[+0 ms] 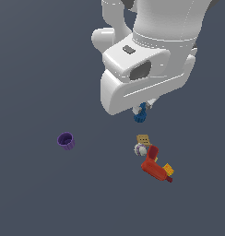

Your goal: Pick up a designated object from a clutter of objects.

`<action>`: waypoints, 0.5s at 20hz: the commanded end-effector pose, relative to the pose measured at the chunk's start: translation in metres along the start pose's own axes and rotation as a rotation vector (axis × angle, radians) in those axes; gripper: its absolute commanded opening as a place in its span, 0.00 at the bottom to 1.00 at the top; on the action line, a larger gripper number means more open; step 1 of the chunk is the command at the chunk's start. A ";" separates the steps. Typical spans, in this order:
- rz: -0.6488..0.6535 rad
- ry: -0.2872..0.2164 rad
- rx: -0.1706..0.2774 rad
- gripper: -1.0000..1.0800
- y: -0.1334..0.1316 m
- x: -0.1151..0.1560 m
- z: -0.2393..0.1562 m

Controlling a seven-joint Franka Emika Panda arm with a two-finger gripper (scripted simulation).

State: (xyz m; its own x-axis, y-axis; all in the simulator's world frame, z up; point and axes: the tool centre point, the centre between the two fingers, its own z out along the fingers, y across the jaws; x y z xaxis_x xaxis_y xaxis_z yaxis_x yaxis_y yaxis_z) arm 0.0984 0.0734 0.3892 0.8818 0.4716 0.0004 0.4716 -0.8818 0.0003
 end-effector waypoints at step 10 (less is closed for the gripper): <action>0.001 0.000 0.000 0.00 -0.005 0.018 -0.023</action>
State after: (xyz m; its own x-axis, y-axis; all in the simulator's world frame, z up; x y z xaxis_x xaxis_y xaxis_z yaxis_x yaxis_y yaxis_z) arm 0.1107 0.0852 0.4105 0.8819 0.4714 0.0000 0.4714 -0.8819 0.0000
